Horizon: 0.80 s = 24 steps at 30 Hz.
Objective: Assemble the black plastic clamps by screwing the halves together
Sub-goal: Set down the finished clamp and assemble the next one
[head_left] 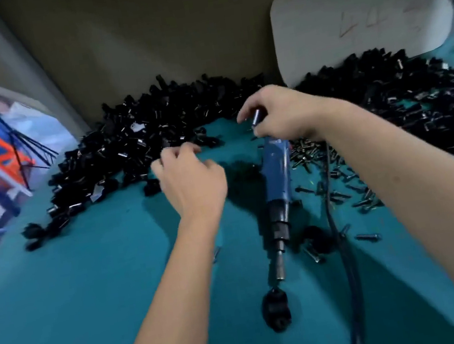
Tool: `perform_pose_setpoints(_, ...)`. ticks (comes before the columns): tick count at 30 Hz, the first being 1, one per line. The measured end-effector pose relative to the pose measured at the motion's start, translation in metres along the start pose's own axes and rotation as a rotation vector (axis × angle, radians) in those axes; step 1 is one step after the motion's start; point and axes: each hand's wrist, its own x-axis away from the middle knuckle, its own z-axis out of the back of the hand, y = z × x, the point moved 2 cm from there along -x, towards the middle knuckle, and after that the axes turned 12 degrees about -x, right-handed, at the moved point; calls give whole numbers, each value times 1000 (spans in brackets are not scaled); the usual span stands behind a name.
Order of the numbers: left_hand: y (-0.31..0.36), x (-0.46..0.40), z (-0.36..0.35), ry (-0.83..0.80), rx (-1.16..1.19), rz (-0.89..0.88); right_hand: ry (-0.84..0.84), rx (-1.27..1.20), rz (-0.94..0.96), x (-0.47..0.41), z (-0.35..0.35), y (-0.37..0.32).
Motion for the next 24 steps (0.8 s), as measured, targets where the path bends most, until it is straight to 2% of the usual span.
perform_pose_setpoints(3, -53, -8, 3, -163, -216, 61, 42, -146, 71, 10, -32, -10)
perform_pose_setpoints(5, -71, -12, 0, -245, -261, 49, 145, -235, 77, 19, -39, -6)
perform_pose_setpoints(10, -67, -10, -2, -72, 16, 52, 332, -332, 30, 38, -38, 18)
perform_pose_setpoints(14, -40, 12, -10, -201, 341, 65, 393, -317, 92, 47, -39, 31)
perform_pose_setpoints(16, -34, 23, -15, -214, 320, 126, 416, -311, 101, 51, -41, 36)
perform_pose_setpoints(19, -41, 32, -11, -116, 150, 182, 463, -452, 94, 54, -42, 39)
perform_pose_setpoints(21, -45, 34, -9, -136, 220, 172, 470, -590, 101, 57, -40, 39)
perform_pose_setpoints(24, -46, 34, -7, -192, 395, 200, 394, -869, 133, 62, -39, 39)
